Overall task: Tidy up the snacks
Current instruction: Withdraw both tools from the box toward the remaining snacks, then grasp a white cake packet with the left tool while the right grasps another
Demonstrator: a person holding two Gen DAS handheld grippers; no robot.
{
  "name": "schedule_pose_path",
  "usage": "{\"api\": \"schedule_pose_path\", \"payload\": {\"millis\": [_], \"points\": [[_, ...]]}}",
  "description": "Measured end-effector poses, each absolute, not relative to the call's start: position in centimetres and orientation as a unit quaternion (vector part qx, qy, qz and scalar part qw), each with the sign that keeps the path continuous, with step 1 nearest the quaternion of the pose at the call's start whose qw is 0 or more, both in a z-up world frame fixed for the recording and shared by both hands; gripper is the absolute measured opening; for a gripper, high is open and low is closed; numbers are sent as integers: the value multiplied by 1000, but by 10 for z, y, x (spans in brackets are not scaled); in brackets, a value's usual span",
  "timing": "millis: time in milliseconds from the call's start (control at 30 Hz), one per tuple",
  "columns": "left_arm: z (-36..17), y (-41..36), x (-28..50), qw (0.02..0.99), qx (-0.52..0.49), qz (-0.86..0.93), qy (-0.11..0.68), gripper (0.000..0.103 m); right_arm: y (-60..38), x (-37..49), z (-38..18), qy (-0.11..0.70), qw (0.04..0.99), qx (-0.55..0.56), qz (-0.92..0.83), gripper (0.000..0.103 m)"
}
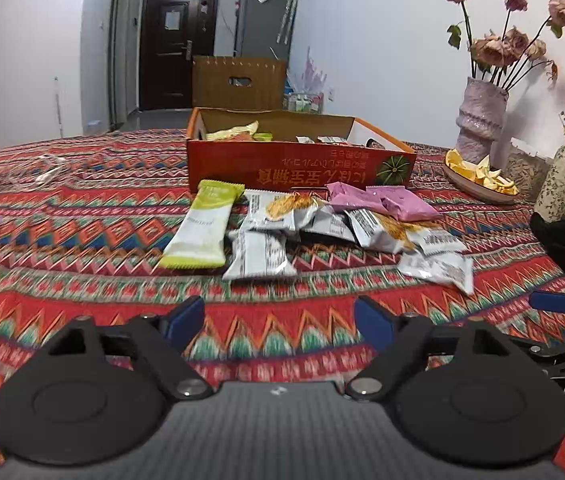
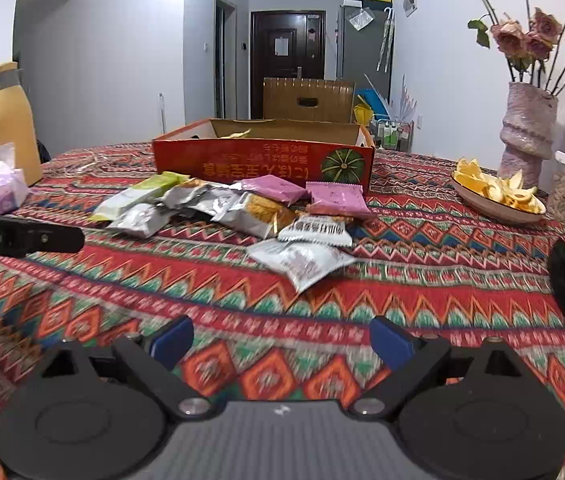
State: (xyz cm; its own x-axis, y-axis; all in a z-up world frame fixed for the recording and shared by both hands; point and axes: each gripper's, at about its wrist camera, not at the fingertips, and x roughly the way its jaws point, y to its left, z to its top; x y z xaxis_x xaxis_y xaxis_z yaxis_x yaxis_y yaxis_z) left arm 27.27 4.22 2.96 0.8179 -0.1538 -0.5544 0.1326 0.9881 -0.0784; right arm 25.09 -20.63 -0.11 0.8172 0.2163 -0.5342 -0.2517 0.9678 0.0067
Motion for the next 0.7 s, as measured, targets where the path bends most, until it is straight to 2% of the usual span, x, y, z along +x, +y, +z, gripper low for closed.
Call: {"api": "schedule_pose_path", "payload": {"millis": [200, 367, 433, 600, 667, 700], "points": [[19, 40, 336, 949, 1, -71, 307, 82, -208, 311, -6, 297, 946, -40, 125, 88], [10, 40, 371, 940, -10, -90, 330, 67, -207, 347, -11, 310, 941, -33, 130, 85], [8, 35, 377, 937, -8, -105, 333, 63, -205, 357, -13, 314, 939, -32, 134, 80], [-3, 26, 379, 934, 0, -107, 340, 59, -203, 370, -15, 312, 937, -16, 154, 78], [-3, 25, 377, 936, 8, -99, 338, 44, -202, 372, -15, 313, 937, -14, 157, 77], [-1, 25, 376, 935, 6, -101, 341, 43, -202, 372, -15, 311, 937, -16, 157, 73]]}}
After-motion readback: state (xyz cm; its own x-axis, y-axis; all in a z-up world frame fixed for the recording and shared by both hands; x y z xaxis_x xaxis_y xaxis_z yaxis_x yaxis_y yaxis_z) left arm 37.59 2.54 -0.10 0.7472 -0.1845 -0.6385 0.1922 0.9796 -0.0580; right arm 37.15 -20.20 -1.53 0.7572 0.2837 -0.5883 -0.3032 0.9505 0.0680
